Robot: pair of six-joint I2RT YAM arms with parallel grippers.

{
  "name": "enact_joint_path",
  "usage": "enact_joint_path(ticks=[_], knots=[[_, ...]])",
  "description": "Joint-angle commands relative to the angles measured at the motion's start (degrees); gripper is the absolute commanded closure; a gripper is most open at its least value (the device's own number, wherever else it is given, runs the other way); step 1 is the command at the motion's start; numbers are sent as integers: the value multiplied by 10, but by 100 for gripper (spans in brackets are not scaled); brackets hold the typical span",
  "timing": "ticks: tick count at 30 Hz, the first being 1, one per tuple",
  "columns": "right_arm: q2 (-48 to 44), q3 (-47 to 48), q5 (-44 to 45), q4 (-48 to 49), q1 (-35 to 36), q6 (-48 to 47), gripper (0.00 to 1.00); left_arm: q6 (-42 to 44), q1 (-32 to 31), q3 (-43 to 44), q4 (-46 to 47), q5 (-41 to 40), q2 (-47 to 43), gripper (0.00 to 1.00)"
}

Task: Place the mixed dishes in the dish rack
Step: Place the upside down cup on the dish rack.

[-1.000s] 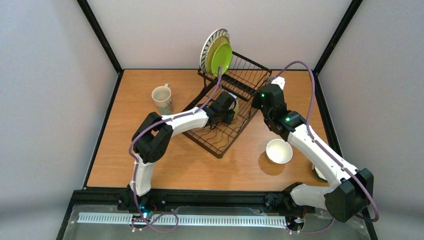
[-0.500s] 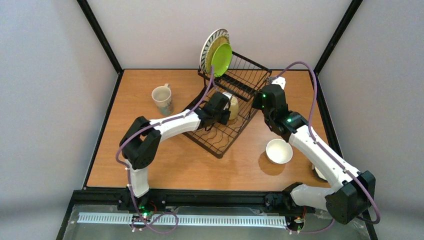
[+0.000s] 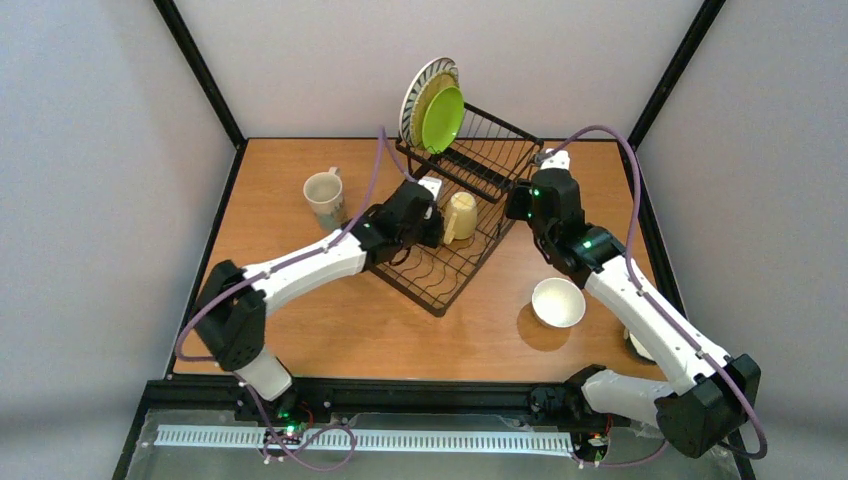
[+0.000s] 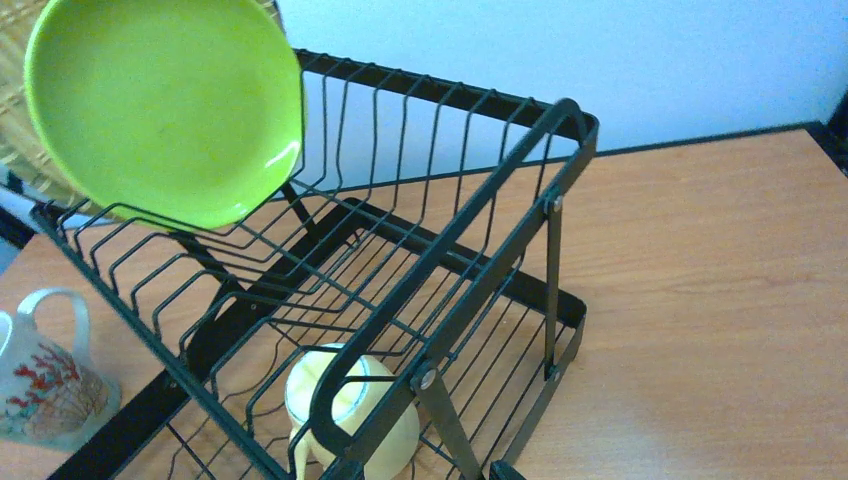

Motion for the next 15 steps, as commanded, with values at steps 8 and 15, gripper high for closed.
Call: enact_joint_path(ticks=[8,15], knots=[[61,79,-11,6,95,-166,29,-100,-4,-63,-57,-78,-190,38],[161,150,74,-20,197,-255,27,-201,-4,-95,-125,-149,-295,36]])
